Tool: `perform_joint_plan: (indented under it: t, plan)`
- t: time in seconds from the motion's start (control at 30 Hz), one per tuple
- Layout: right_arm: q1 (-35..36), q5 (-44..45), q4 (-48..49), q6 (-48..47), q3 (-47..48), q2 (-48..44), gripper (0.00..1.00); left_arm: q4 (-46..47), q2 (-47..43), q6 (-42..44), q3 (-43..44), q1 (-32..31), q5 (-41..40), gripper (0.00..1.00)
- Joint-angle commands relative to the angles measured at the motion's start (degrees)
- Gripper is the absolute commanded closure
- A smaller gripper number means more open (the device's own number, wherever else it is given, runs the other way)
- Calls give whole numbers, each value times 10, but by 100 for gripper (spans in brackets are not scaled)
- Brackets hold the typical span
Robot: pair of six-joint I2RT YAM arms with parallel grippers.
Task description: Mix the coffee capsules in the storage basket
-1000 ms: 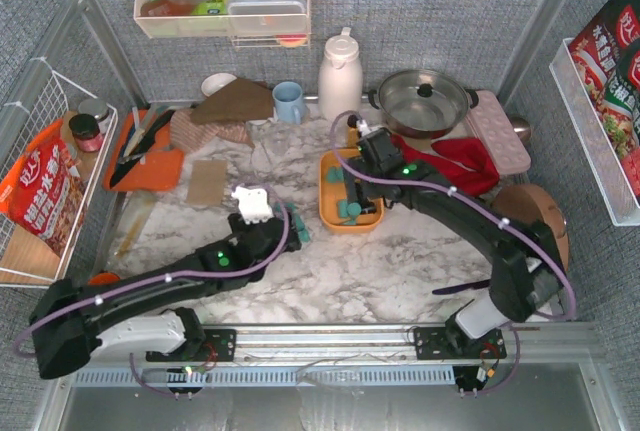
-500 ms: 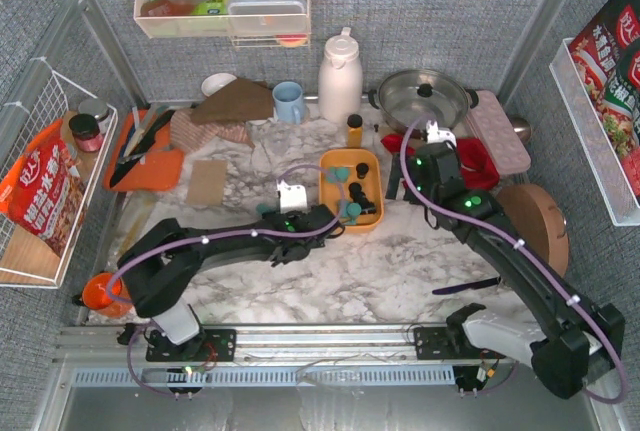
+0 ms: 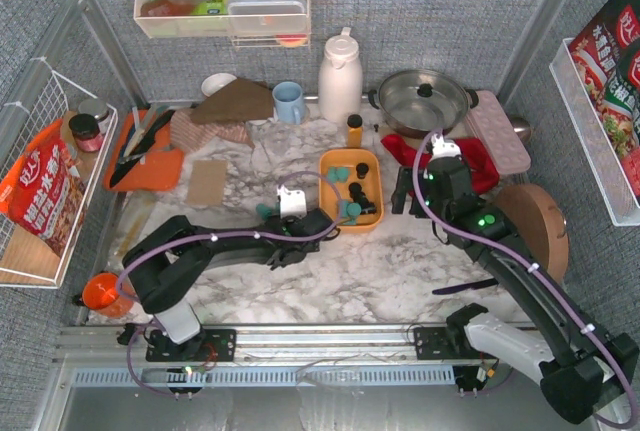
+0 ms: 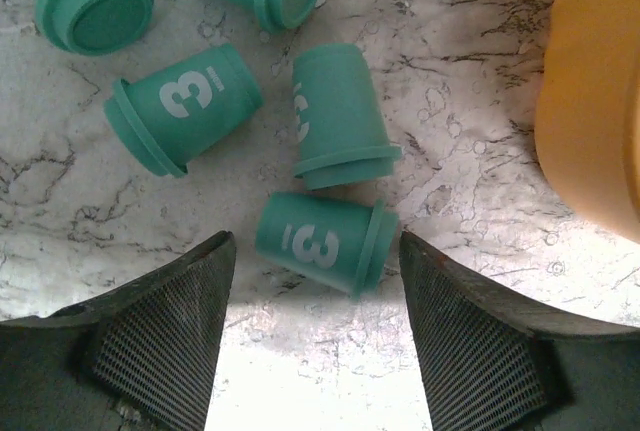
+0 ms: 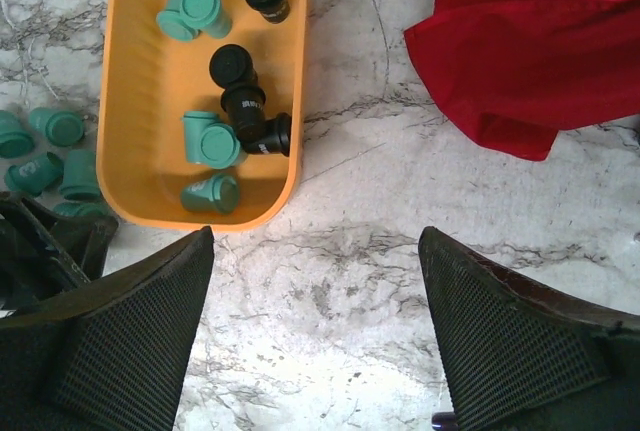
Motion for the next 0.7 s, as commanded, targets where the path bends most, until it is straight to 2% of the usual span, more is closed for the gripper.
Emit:
perform_joint_plan:
  t: [0.0,0.23,0.3,0.37,0.53,0.67]
  plan:
    - [1,-26,-1,-9,-2,-7,13,67,-9,36,-18,7,24,27]
    - [1,-36,-7,-11,-6,-14,14,105,-23,74,-34,12,25,47]
    - [1,-40,-9,-10,-7,-17,15,106,-26,78,-37,14,30,59]
    - [1,-44,-10,-12,-6,-19,15,105,-33,78,-38,15,34,66]
    - [1,-64,-20,-19,0,-13,16,91,-79,100,-38,15,63,75]
    - [4,-105,-23,-31,4,-6,16,137,-160,159,-72,15,106,80]
